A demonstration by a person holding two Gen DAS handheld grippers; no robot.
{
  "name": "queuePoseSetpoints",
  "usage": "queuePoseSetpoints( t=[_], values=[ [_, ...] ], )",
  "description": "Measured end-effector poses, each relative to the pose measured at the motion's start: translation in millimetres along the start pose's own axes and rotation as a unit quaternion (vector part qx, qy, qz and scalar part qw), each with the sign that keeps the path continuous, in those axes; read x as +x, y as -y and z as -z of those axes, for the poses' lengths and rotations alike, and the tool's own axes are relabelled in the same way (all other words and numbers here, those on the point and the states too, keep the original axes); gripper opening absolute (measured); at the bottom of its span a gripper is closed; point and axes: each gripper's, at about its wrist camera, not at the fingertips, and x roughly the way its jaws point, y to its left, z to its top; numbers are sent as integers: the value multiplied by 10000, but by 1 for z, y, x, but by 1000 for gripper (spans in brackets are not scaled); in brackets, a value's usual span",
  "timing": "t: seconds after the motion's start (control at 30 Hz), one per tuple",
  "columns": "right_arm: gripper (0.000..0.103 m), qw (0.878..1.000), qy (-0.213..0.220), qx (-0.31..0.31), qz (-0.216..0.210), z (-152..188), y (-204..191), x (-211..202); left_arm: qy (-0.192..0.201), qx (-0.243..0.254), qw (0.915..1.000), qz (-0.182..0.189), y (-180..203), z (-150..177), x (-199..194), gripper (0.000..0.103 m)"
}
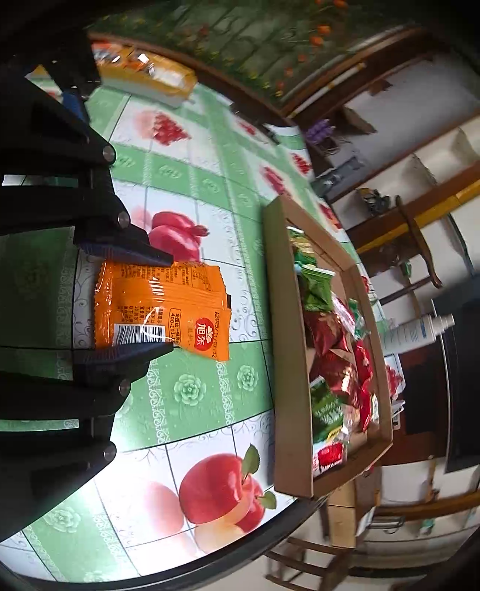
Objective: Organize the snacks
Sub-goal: 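Carry the orange bag and green packet into the white tray and open both grippers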
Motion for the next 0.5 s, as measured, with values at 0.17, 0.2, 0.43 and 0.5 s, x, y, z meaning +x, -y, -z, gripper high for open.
queuePoseSetpoints(
  t=[0.17, 0.2, 0.43, 0.5],
  values=[
    [41, 9995, 237, 114, -177, -3, 1, -10, 330, -442, 9985, 59, -24, 11, -40, 42],
    [41, 9993, 263, 125, -220, -3, 1, -11, 398, -567, 9976, 55, -31, 14, -49, 42],
    [41, 9987, 374, -36, -350, 7, -17, -15, 1000, -1512, 9826, -409, -106, 52, -125, 43],
    [40, 9985, 407, -88, -361, 10, -30, -19, 1094, -1780, 9764, -542, -131, 62, -141, 43]
  ],
)
